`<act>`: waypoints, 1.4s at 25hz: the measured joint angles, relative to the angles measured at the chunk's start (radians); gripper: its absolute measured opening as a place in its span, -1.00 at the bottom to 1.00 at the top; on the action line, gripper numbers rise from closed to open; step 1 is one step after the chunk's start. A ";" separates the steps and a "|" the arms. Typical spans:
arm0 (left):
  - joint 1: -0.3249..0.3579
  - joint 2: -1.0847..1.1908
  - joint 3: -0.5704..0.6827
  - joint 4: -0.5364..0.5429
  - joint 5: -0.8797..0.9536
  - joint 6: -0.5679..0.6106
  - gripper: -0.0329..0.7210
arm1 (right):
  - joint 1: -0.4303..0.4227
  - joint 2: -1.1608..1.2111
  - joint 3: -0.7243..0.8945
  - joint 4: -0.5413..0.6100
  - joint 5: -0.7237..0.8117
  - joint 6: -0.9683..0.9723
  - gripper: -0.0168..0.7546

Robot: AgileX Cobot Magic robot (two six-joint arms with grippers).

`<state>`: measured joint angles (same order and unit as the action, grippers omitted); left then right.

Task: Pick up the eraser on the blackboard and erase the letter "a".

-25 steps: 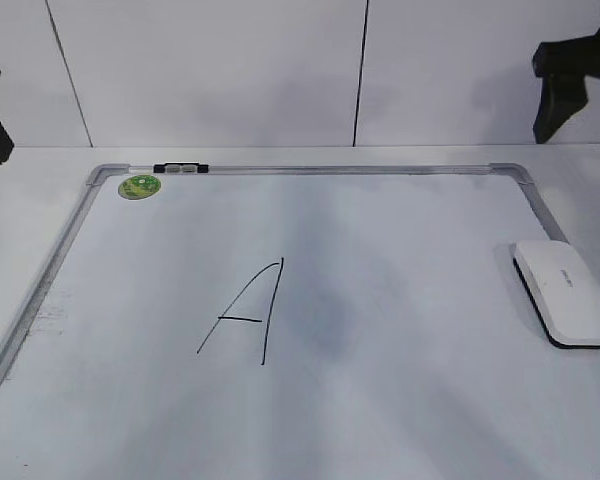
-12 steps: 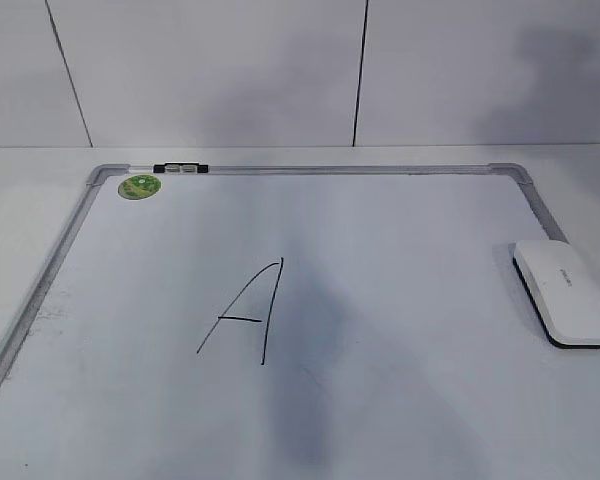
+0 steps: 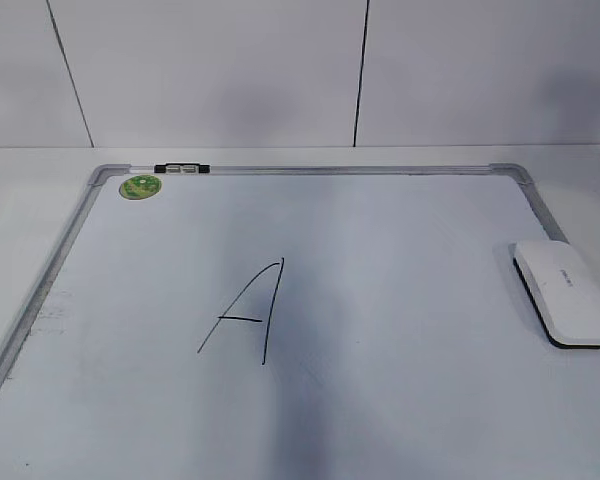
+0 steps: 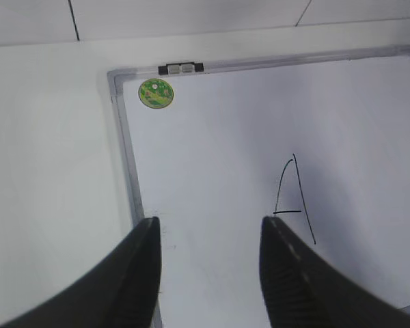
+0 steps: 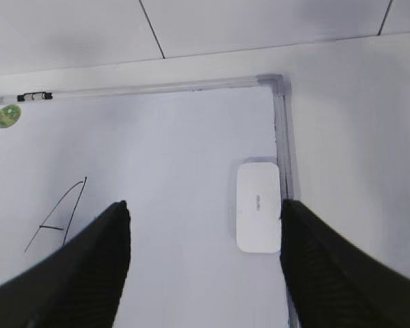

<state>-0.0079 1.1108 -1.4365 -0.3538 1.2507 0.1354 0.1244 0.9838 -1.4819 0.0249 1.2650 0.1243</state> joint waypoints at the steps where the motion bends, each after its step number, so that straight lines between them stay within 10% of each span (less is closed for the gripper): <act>1: 0.000 -0.030 0.000 0.005 0.002 0.000 0.03 | 0.004 -0.025 0.025 0.001 0.002 -0.002 0.40; 35: -0.127 -0.702 0.703 0.047 -0.031 0.000 -0.13 | 0.011 -0.828 0.701 -0.043 0.010 -0.062 0.40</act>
<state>-0.1348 0.4084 -0.7332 -0.3069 1.2196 0.1354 0.1357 0.1557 -0.7811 -0.0185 1.2749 0.0621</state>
